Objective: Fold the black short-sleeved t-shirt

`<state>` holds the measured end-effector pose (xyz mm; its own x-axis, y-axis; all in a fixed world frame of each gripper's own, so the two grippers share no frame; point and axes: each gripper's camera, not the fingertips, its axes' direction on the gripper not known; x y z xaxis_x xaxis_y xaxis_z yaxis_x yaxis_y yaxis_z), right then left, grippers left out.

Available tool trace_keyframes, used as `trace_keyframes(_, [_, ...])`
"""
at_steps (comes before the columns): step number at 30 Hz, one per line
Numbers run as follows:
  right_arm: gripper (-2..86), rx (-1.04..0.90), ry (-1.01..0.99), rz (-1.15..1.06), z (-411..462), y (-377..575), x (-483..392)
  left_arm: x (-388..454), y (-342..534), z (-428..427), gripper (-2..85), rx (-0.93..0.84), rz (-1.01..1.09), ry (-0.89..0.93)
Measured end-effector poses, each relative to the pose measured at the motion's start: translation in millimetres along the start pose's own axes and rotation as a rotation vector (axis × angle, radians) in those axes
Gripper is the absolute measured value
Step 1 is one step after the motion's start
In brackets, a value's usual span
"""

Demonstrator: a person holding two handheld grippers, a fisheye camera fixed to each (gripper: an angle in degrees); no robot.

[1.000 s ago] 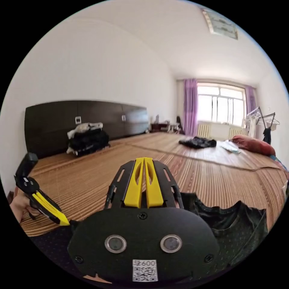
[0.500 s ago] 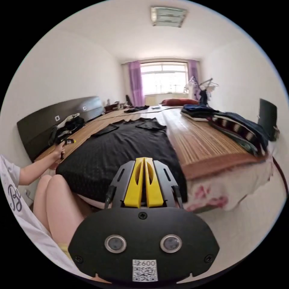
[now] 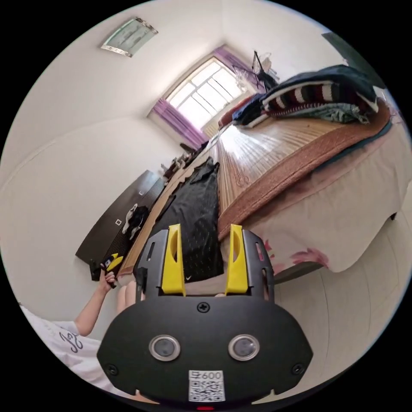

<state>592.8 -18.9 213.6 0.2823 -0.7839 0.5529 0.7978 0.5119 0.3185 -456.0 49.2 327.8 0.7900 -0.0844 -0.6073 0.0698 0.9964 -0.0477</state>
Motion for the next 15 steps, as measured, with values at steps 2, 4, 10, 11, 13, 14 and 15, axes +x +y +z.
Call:
trace_keyframes(2, [10.8,-0.060,-0.064,0.011,-11,-2,36,-19,9,10,22.6,-0.090,-0.033,0.046])
trace_keyframes(4, [10.9,-0.104,-0.088,0.038,-18,0,61,-53,26,20,26.4,-0.152,-0.151,0.094])
trace_keyframes(10, [11.7,-0.113,-0.107,0.068,-29,14,109,-114,30,20,17.4,-0.193,-0.234,0.373])
trace_keyframes(11, [11.7,-0.101,-0.130,0.074,-28,17,116,-119,29,24,16.9,-0.212,-0.242,0.392])
trace_keyframes(13, [11.6,-0.114,-0.153,0.094,-21,21,126,-130,28,38,15.2,-0.312,-0.258,0.347])
trace_keyframes(14, [11.6,-0.112,-0.150,0.101,-18,23,130,-135,26,49,14.1,-0.383,-0.234,0.294])
trace_keyframes(15, [11.5,-0.103,-0.139,0.103,-18,24,131,-140,25,62,13.2,-0.446,-0.213,0.274])
